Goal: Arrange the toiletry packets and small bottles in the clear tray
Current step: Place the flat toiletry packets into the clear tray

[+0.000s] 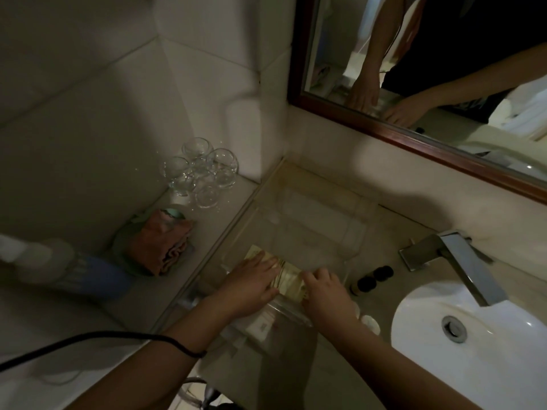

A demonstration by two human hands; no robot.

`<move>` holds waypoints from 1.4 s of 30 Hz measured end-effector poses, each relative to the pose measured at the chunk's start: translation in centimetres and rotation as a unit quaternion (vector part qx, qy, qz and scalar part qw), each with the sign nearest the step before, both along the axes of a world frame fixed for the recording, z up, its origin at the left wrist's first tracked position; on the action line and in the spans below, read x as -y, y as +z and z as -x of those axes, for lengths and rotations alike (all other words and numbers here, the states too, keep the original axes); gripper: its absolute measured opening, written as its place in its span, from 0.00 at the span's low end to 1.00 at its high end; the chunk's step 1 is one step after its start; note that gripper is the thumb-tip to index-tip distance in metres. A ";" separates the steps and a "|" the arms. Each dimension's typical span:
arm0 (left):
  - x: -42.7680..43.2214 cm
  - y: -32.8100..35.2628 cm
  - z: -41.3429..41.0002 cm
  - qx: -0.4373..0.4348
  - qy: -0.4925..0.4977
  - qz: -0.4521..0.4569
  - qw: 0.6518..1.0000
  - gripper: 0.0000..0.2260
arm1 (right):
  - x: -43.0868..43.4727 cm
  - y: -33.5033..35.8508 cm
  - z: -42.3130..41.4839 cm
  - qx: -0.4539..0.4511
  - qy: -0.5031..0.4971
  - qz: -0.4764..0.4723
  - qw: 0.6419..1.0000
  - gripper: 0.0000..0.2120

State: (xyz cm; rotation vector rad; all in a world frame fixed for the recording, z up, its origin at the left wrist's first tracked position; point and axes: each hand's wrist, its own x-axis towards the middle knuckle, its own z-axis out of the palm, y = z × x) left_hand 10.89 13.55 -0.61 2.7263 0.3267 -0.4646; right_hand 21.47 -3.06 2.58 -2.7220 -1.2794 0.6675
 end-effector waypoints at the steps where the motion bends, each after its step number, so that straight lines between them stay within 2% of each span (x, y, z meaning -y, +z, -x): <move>1: 0.0 0.0 0.1 0.003 0.000 0.001 1.000 0.26 | 0.0 0.0 0.0 0.001 0.000 0.000 1.000 0.22; 7: 0.0 0.1 0.3 0.000 0.000 -0.003 1.000 0.27 | 0.3 0.3 0.1 -0.006 -0.002 -0.009 1.000 0.22; 10: 0.4 0.5 0.3 0.014 0.010 -0.004 1.000 0.30 | 0.9 0.9 0.2 -0.023 -0.020 -0.043 0.999 0.22; 16: 3.4 2.4 -0.3 0.084 0.031 0.033 0.995 0.24 | 5.3 2.6 0.6 -0.044 -0.106 -0.138 0.984 0.16; 21: 6.2 3.8 -0.4 0.137 0.051 0.056 0.988 0.28 | 9.8 2.7 1.1 -0.058 -0.168 -0.173 0.969 0.09; 23: 7.2 4.0 0.1 0.168 0.070 0.070 0.981 0.21 | 11.0 2.5 1.4 -0.058 -0.173 -0.184 0.966 0.08; 28: 7.3 3.7 3.2 0.223 0.170 0.064 0.958 0.12 | 11.0 3.2 3.4 -0.070 -0.100 -0.194 0.973 0.06; 31: 5.9 3.7 6.2 0.246 0.269 0.043 0.930 0.08 | 9.4 3.8 4.7 -0.096 -0.049 -0.172 0.979 0.11; 36: 4.2 3.2 11.3 0.201 0.357 0.015 0.912 0.12 | 5.9 2.4 6.8 -0.130 0.054 -0.130 0.982 0.17; 39: 3.4 2.7 13.1 0.164 0.343 0.005 0.925 0.18 | 4.1 1.0 7.9 -0.124 0.092 -0.109 0.982 0.22; 42: 2.9 2.6 13.6 0.133 0.271 -0.031 0.953 0.23 | 2.5 0.1 8.5 -0.112 0.102 -0.072 0.986 0.25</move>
